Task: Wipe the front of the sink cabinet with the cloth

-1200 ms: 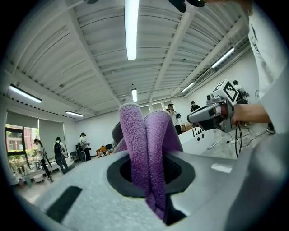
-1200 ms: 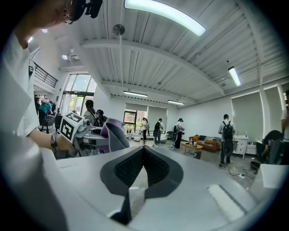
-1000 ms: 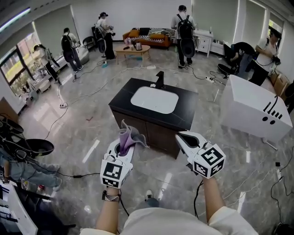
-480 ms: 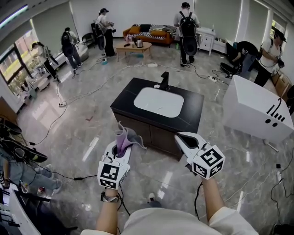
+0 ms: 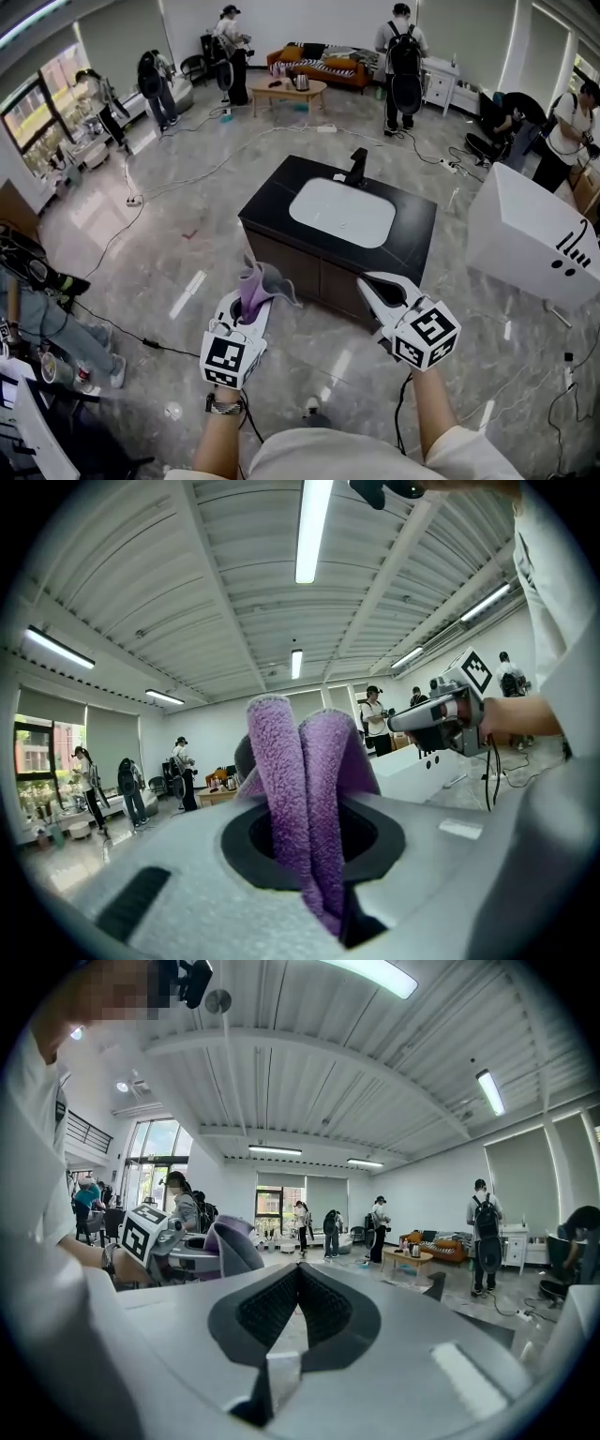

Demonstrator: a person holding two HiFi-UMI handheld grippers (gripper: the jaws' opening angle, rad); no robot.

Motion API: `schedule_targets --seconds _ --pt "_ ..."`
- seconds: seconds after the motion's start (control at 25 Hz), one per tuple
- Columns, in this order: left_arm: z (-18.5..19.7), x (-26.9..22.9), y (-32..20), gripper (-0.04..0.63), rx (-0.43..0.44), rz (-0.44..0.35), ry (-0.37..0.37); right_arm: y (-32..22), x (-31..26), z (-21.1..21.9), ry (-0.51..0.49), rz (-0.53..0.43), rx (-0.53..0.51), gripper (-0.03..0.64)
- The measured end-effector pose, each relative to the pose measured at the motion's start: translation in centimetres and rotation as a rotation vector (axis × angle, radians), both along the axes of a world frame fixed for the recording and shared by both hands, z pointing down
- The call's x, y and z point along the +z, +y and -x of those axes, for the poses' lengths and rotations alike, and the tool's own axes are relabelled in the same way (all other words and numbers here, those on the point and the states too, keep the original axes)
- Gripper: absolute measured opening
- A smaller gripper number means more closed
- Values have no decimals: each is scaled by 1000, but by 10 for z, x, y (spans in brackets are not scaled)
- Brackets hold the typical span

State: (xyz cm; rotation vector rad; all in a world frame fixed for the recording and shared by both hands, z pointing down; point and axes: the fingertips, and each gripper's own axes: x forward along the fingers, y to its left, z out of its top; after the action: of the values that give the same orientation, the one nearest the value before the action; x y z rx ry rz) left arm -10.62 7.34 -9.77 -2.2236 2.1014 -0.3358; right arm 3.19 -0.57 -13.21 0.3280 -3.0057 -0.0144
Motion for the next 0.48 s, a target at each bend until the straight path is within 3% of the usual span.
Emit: schedule_targets --seconds 0.48 --pt "64 8 -4 49 -77 9 -4 -13 5 57 -14 -16 -23 6"
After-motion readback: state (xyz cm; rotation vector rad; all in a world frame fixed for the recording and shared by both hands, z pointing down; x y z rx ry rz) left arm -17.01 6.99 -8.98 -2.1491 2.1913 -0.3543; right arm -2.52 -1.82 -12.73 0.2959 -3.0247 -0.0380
